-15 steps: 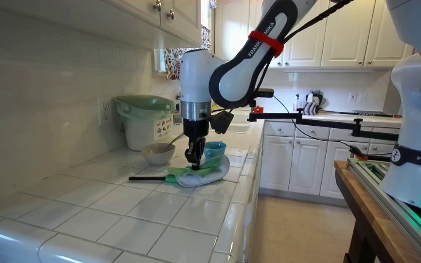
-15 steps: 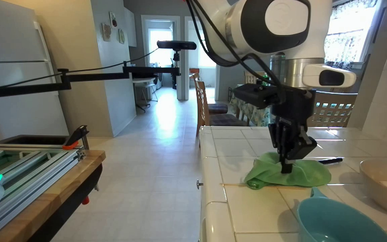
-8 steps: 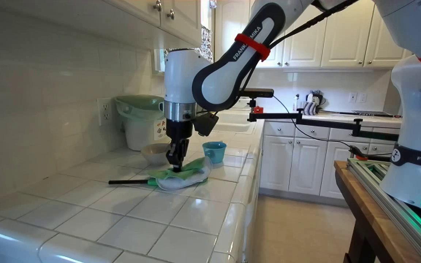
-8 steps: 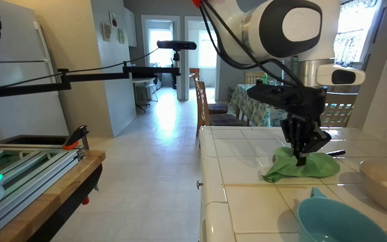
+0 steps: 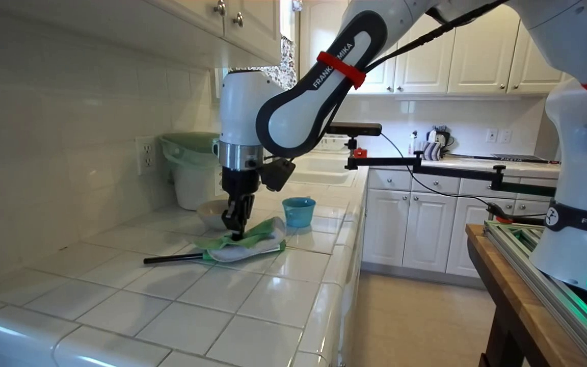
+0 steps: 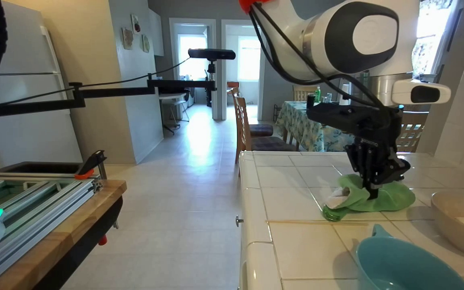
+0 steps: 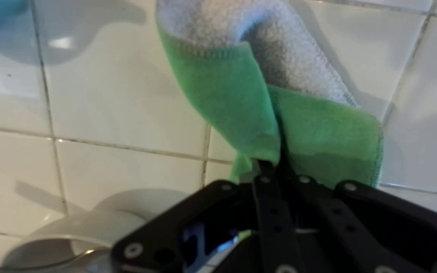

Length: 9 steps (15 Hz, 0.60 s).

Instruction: Use the towel to wipe the green object

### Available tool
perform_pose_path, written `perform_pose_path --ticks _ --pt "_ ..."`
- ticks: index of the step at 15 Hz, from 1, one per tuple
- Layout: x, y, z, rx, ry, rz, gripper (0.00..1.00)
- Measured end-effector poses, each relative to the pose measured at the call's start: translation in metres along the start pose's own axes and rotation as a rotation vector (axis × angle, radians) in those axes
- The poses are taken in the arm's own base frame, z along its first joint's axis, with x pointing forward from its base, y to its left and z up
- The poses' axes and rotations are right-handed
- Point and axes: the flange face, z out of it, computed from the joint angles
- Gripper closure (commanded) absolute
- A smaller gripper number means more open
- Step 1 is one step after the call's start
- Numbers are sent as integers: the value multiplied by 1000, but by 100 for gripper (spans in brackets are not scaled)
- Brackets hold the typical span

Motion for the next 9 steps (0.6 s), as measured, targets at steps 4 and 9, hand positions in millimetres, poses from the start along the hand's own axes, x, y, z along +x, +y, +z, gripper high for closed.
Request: perform_pose_path --ticks 4,9 --pt "-20 18 1 -18 -36 19 99" --pt "-46 33 -23 -31 -51 37 99"
